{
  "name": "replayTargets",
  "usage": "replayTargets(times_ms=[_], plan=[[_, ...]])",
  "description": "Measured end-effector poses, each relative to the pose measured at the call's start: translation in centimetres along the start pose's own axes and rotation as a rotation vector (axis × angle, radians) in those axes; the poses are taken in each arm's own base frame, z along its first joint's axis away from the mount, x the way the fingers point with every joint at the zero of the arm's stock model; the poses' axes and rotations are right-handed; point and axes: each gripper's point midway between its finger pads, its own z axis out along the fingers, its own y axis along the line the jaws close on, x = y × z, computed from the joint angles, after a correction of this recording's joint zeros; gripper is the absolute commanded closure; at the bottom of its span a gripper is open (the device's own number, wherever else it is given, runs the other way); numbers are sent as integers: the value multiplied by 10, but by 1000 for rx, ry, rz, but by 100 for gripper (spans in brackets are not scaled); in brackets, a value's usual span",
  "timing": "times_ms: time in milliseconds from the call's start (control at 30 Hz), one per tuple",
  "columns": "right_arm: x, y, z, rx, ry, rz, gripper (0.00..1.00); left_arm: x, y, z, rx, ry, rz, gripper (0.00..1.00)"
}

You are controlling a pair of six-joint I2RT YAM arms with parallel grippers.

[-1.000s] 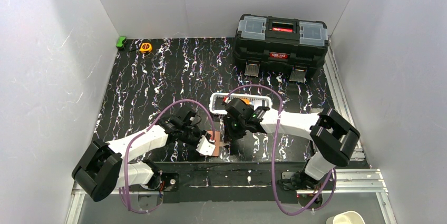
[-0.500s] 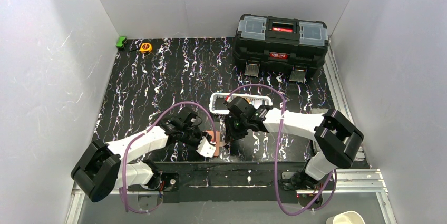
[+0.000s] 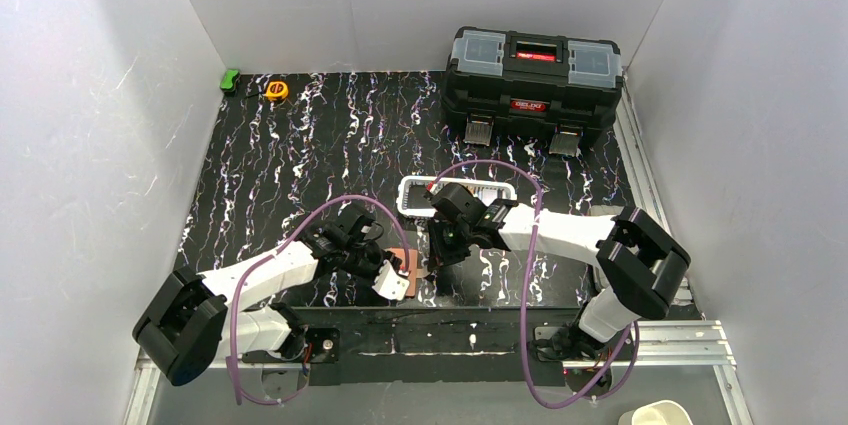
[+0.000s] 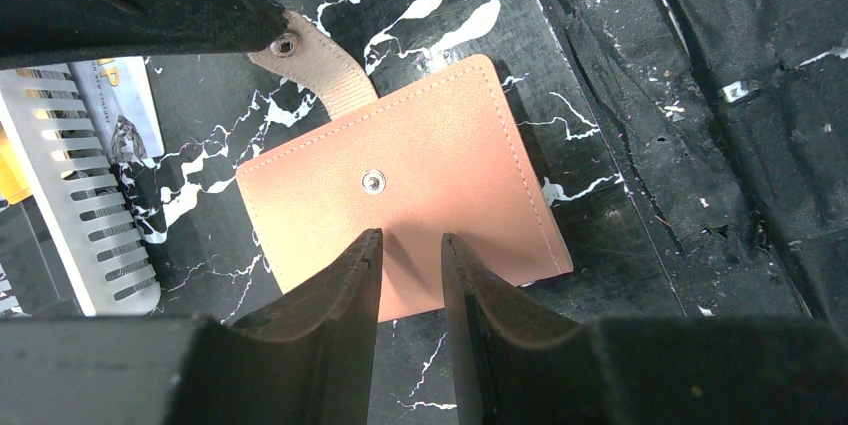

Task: Put the credit cards into the card holder
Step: Close the card holder at the center of the board.

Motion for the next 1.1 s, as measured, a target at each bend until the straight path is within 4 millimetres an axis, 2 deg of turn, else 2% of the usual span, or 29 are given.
replayTargets(times_ms=[367, 667, 1100], plan=[[0, 9, 0, -43, 24, 2, 99, 0, 0, 0, -6, -1, -8, 73], [-9, 22, 15, -89, 63, 7, 99, 0, 0, 0, -16, 1, -14, 73], [-5, 30, 15, -148, 105, 12, 99, 0, -1, -1, -24, 3, -20, 74]])
